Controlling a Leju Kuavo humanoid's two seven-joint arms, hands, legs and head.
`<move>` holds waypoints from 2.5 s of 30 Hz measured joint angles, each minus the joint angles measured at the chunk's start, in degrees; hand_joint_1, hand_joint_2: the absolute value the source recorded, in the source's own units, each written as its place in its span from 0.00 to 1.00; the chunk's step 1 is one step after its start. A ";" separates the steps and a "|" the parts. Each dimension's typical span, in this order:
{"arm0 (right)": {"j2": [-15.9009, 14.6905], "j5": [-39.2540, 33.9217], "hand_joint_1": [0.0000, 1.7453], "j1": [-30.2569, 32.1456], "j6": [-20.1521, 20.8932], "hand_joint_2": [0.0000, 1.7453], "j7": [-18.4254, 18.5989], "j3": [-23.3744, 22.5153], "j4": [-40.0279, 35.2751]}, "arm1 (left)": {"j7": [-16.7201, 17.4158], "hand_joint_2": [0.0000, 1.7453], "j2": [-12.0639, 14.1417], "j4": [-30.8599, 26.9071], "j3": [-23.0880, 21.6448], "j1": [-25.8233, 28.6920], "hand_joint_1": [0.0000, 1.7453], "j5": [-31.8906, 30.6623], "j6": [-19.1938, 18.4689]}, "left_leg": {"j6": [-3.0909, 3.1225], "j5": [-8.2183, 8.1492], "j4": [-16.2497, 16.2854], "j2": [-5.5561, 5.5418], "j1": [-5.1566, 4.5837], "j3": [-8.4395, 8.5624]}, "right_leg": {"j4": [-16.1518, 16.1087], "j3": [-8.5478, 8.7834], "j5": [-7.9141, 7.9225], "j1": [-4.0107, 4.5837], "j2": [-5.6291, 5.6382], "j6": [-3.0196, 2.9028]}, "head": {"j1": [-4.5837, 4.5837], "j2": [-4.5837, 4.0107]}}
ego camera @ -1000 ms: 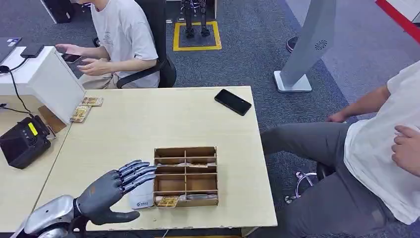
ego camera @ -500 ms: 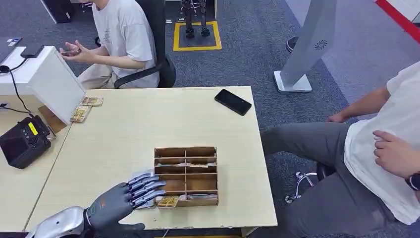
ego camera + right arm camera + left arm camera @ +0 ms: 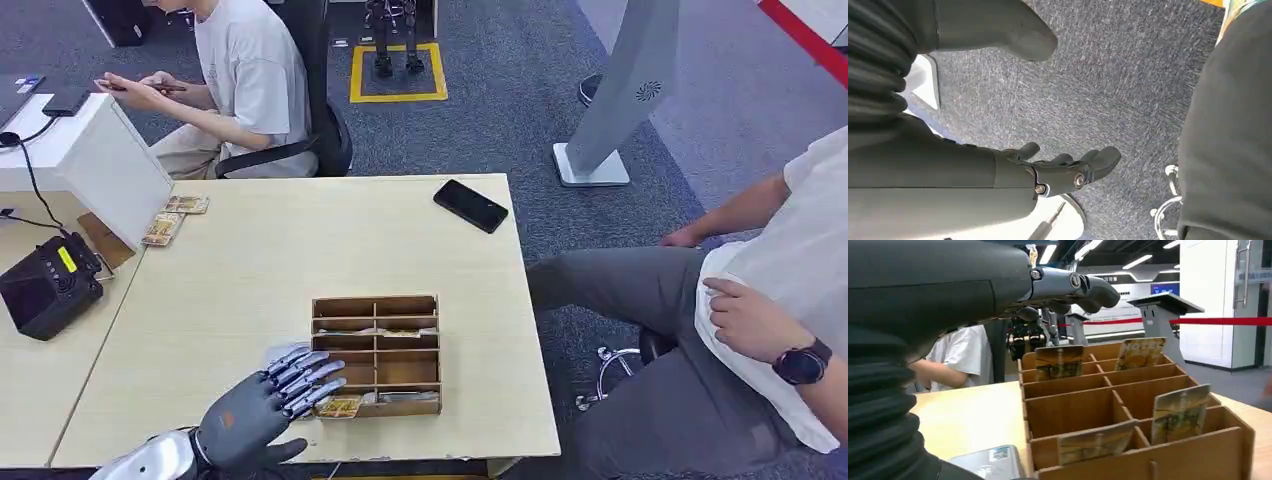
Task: Pass the card to the sensor for recognition and then transmit it.
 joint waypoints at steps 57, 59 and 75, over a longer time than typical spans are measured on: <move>0.00 0.00 0.00 -0.62 -0.26 1.00 0.85 0.44 1.27 | 7.30 1.00 -10.82 12.16 0.79 -0.11 1.00 -3.65 2.60 | 0.00 0.00 0.01 -0.01 -0.01 0.01 | -0.01 0.00 0.00 0.00 -0.01 0.00 | -0.02 0.00; 0.00 0.00 0.00 -0.63 -0.26 1.00 0.68 0.44 1.27 | 7.21 1.00 -10.82 12.16 0.79 -0.11 1.00 -3.50 2.21 | 0.00 0.00 0.01 -0.01 0.00 0.01 | -0.01 0.00 0.00 0.00 -0.01 0.00 | -0.02 0.00; 0.00 0.00 0.00 -0.66 -0.24 1.00 0.66 0.44 1.25 | 5.60 1.00 -10.90 12.16 1.44 -0.11 1.00 -0.24 1.40 | 0.00 0.00 0.01 -0.01 0.00 0.01 | 0.00 0.01 0.00 0.01 -0.01 0.00 | -0.02 0.00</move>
